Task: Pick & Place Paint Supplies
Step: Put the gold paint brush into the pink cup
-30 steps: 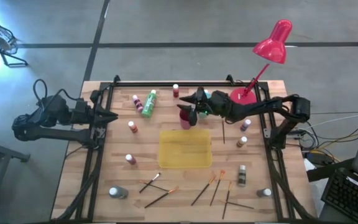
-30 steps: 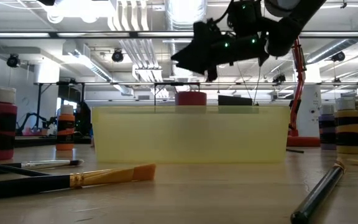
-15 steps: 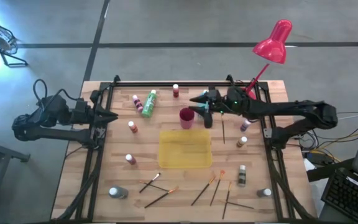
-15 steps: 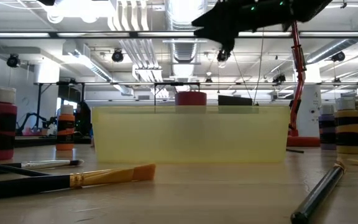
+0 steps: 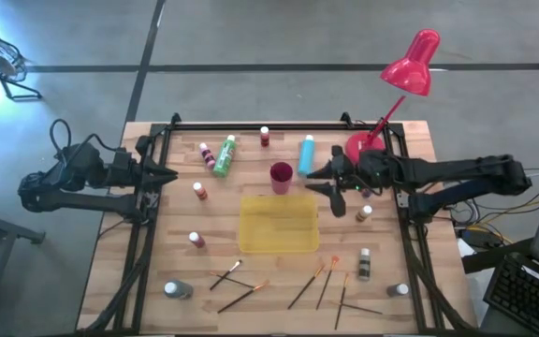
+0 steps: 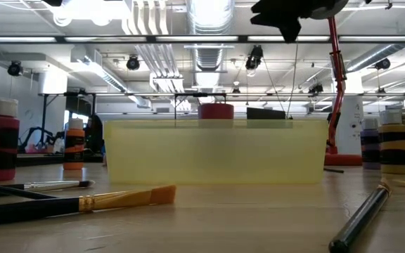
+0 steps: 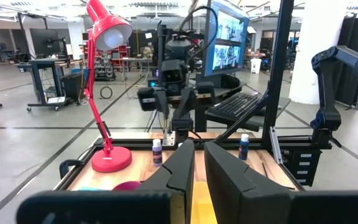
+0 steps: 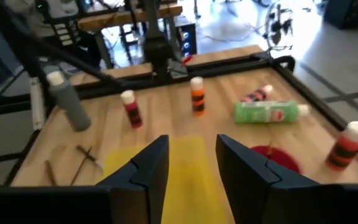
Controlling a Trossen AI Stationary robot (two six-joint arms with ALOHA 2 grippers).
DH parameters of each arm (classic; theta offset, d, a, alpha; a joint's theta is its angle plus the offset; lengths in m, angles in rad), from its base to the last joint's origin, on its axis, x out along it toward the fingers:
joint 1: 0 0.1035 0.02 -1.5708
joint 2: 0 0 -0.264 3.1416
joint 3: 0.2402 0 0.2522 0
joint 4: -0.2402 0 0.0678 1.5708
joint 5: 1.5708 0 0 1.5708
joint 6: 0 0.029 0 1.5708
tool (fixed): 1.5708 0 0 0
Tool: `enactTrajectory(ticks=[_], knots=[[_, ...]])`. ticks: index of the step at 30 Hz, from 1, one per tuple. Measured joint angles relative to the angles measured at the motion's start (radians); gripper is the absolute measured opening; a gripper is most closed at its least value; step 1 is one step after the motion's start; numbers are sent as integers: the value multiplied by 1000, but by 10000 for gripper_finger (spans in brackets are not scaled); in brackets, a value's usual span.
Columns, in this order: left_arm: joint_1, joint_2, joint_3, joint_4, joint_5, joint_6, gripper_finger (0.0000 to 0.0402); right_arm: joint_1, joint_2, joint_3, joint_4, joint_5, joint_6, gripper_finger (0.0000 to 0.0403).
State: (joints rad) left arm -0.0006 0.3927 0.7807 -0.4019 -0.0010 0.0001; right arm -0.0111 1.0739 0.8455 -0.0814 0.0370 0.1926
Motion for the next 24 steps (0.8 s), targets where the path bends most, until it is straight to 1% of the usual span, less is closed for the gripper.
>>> enactTrajectory(ticks=[4, 8, 11, 14, 19, 22, 24], knots=[[0, 0, 0, 0, 0, 0, 46, 79, -8, 0, -21, 43, 50, 129], [0, 0, 0, 0, 0, 0, 46, 163, -5, 0, -21, 72, 113, 138], [0, 0, 0, 0, 0, 0, 46, 237, -5, 0, -22, 113, 157, 144], [0, 0, 0, 0, 0, 0, 46, 321, -5, 0, -29, 169, 202, 146], [0, 0, 0, 0, 0, 0, 46, 460, -4, 0, -90, 281, 314, 135], [0, 0, 0, 0, 0, 0, 46, 541, 11, 0, -111, 356, 386, 131], [0, 0, 0, 0, 0, 0, 46, 585, 34, 0, -115, 384, 434, 130]])
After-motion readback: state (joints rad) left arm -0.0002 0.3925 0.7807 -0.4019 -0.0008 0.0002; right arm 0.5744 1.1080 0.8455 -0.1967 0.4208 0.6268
